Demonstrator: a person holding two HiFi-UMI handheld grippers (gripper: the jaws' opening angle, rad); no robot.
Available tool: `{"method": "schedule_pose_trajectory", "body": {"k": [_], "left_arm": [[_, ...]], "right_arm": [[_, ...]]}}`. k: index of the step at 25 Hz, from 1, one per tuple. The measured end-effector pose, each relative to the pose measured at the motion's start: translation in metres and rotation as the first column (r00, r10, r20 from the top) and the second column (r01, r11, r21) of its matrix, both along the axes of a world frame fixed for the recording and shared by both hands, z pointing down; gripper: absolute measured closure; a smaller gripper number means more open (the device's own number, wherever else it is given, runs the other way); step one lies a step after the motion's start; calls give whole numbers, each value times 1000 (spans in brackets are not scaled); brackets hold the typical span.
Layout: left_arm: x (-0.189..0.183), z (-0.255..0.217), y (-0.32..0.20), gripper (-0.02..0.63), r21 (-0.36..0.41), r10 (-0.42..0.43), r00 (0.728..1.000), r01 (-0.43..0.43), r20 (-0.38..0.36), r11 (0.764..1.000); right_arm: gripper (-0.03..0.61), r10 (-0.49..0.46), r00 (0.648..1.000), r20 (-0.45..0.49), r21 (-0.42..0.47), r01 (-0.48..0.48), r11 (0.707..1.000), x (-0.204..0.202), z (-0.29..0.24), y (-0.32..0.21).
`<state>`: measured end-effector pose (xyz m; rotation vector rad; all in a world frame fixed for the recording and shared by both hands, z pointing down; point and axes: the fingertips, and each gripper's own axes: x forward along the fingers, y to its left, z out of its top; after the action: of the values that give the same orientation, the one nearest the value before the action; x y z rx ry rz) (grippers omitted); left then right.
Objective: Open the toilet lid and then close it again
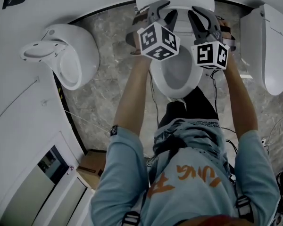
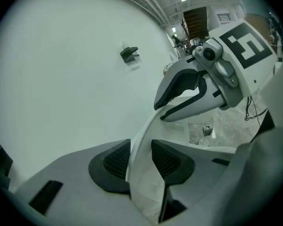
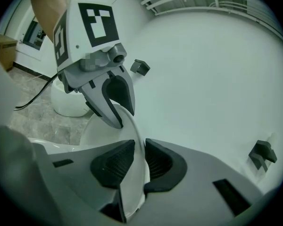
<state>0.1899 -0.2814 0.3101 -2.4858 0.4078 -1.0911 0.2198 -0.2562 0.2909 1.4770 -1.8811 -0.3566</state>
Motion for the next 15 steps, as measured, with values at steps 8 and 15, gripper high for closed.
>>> {"method": "schedule_pose_trajectory", "body": {"k": [8, 15], "left_arm": [[8, 7, -52, 460, -45, -13, 1000, 13, -3, 999], [25, 14, -69, 411, -63, -46, 997, 43, -56, 997]], "right_arm": [[489, -9, 1000, 28, -26, 9, 1000, 9, 6, -52], [475, 10, 999, 35, -42, -8, 999, 22, 13, -72]]}}
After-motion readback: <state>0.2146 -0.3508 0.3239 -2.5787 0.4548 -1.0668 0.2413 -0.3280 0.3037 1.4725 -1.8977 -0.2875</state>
